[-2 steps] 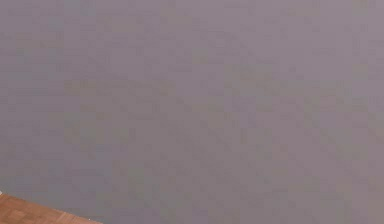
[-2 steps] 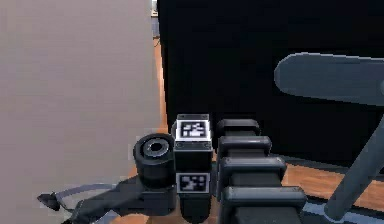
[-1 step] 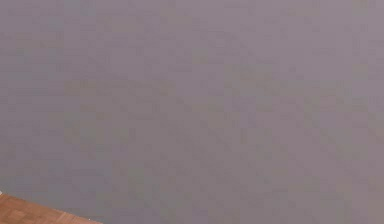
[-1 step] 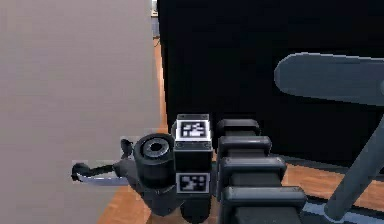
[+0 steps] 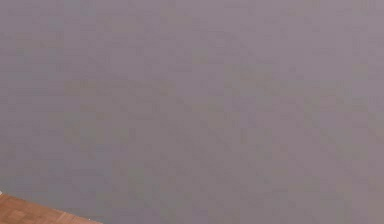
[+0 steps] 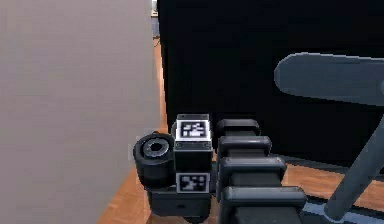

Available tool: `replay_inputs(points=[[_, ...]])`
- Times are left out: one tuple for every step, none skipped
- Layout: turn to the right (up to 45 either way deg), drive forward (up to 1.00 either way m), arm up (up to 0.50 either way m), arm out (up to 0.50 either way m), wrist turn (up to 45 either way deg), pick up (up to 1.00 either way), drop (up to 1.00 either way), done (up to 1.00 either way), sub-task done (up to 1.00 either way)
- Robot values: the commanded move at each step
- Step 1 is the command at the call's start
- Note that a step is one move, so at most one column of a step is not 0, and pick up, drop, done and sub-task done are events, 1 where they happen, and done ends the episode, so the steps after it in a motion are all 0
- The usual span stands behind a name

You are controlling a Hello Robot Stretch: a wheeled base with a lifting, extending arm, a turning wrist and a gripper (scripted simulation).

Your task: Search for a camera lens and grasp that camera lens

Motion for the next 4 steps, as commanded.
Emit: replay_inputs(points=[[0.0,0.00,0.00,0.00,9.0,0.00,0.00,0.00,0.00],[0.0,0.00,-0.20,0.00,0.0,0.00,0.00,0.00,0.00],[0.0,0.00,0.00,0.00,0.0,1.00,0.00,0.00,0.00],[0.0,0.00,0.10,0.00,0.0,0.00,0.00,0.00,0.00]])
